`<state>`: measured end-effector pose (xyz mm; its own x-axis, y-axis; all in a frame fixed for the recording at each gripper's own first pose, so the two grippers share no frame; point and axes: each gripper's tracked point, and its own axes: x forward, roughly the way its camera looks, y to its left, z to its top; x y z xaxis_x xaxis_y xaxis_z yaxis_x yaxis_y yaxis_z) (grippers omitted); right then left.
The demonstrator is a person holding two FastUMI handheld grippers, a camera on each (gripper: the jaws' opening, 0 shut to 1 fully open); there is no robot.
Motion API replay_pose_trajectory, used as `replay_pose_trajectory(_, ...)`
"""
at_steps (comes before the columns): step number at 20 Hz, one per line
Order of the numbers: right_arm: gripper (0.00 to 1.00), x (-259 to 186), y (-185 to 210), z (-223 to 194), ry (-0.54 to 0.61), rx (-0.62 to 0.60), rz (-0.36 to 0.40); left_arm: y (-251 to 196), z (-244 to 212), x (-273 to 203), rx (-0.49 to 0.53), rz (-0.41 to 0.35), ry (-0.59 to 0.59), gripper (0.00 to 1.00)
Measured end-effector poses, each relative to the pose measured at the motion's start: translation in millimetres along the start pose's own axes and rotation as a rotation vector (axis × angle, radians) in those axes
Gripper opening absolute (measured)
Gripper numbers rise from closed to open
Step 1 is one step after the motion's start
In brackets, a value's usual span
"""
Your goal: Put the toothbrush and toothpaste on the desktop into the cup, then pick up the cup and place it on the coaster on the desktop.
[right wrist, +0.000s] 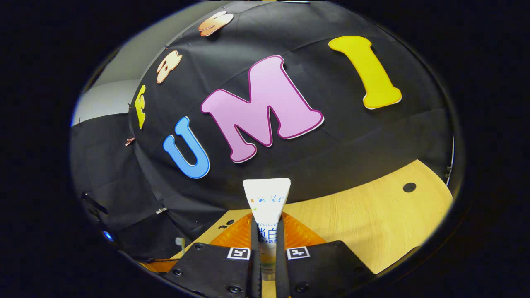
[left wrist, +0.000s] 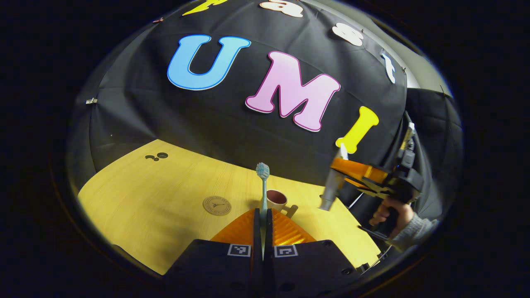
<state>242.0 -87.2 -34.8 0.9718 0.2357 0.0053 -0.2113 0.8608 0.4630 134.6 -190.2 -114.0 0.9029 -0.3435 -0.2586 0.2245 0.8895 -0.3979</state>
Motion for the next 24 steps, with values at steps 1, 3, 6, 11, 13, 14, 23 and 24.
replay_pose_trajectory(1, 0.17, 17, -2, -3, -0.003, -0.008, 0.005, -4, 1, 2, -0.009, -0.006, -0.014, 0.06)
replay_pose_trajectory(3, 0.17, 50, -10, -11, -0.009, -0.033, 0.004, -12, 1, 4, -0.028, -0.009, -0.036, 0.06)
replay_pose_trajectory(6, 0.17, 89, -20, -32, 0.008, -0.065, -0.002, -19, -3, 5, -0.054, -0.005, -0.048, 0.06)
replay_pose_trajectory(11, 0.17, 121, -42, -83, 0.094, -0.143, -0.020, -21, -9, 8, -0.071, 0.004, -0.055, 0.06)
replay_pose_trajectory(13, 0.17, 123, -47, -102, 0.137, -0.177, -0.021, -21, -9, 12, -0.074, 0.009, -0.053, 0.06)
replay_pose_trajectory(14, 0.17, 124, -48, -109, 0.154, -0.191, -0.019, -20, -9, 12, -0.075, 0.011, -0.053, 0.06)
replay_pose_trajectory(23, 0.24, 116, -50, -152, 0.270, -0.273, -0.032, -21, -9, 23, -0.083, 0.017, -0.057, 0.06)
replay_pose_trajectory(24, 0.22, 112, -52, -161, 0.303, -0.280, -0.037, -21, -7, 25, -0.087, 0.014, -0.059, 0.06)
